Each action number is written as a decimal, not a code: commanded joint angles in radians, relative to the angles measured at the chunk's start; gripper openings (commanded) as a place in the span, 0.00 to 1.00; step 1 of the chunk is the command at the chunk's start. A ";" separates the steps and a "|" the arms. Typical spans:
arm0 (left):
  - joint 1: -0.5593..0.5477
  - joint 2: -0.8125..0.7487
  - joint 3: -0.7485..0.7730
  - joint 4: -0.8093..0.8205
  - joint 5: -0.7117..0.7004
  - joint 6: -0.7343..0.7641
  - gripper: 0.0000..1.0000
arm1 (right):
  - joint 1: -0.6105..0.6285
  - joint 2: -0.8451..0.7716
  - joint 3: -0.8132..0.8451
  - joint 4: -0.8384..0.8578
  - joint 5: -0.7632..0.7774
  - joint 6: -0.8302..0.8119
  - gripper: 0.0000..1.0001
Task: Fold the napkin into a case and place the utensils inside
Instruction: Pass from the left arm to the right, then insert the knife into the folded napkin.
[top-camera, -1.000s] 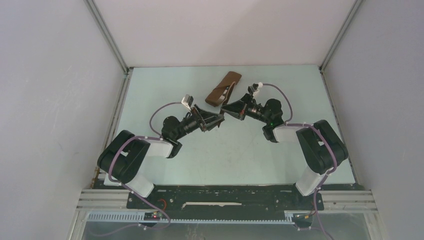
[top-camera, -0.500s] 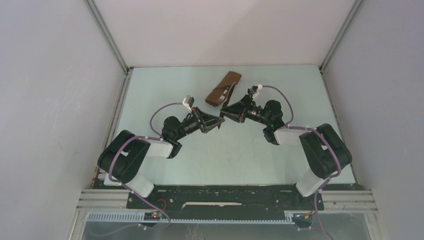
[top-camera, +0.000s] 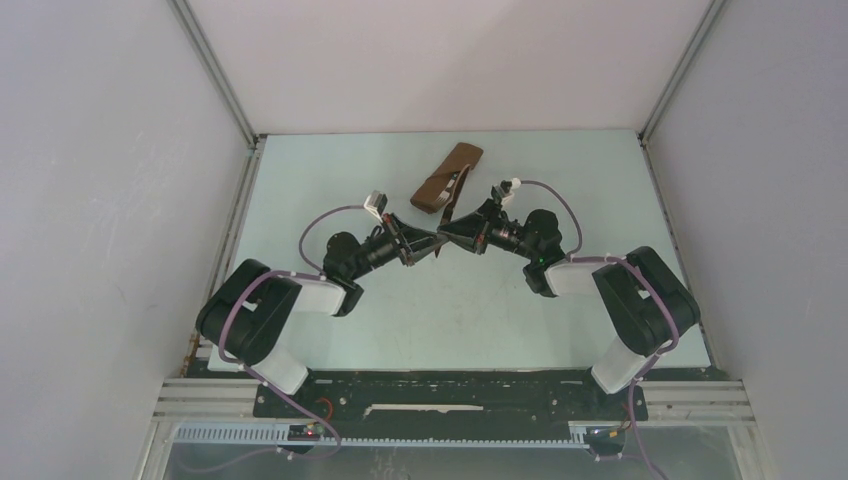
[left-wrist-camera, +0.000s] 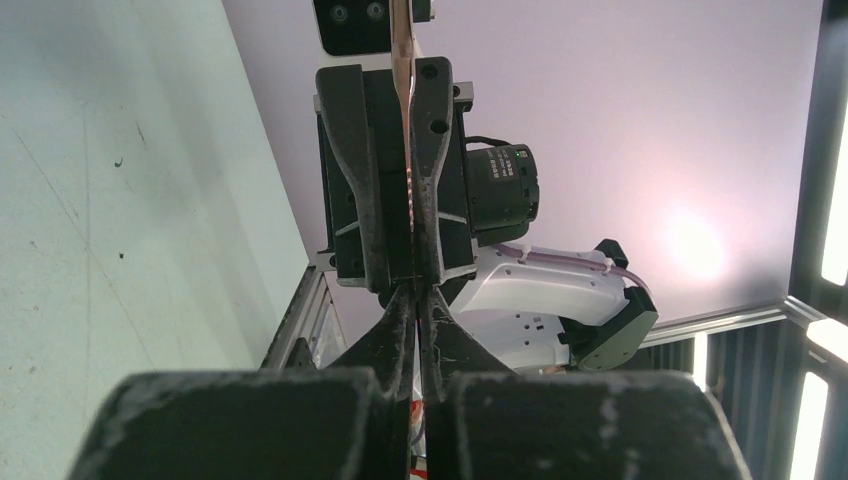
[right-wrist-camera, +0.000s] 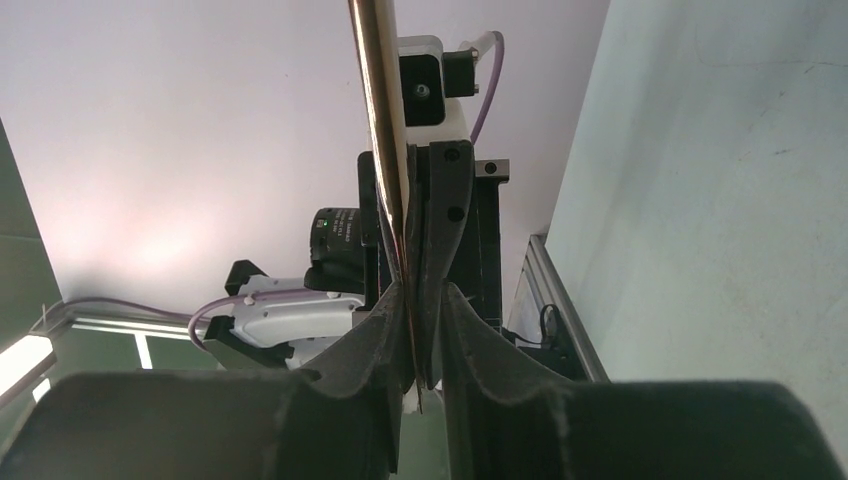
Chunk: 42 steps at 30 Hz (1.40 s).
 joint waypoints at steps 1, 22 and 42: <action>0.011 -0.003 0.007 0.087 -0.008 0.024 0.00 | 0.017 -0.024 -0.009 0.029 0.022 0.000 0.25; 0.244 -0.104 0.200 -0.879 -0.138 0.441 0.38 | -0.062 0.403 0.350 -0.101 -0.038 -0.041 0.00; 0.263 0.489 0.845 -1.030 -0.055 0.548 0.23 | -0.107 0.620 0.660 -0.362 -0.133 -0.057 0.00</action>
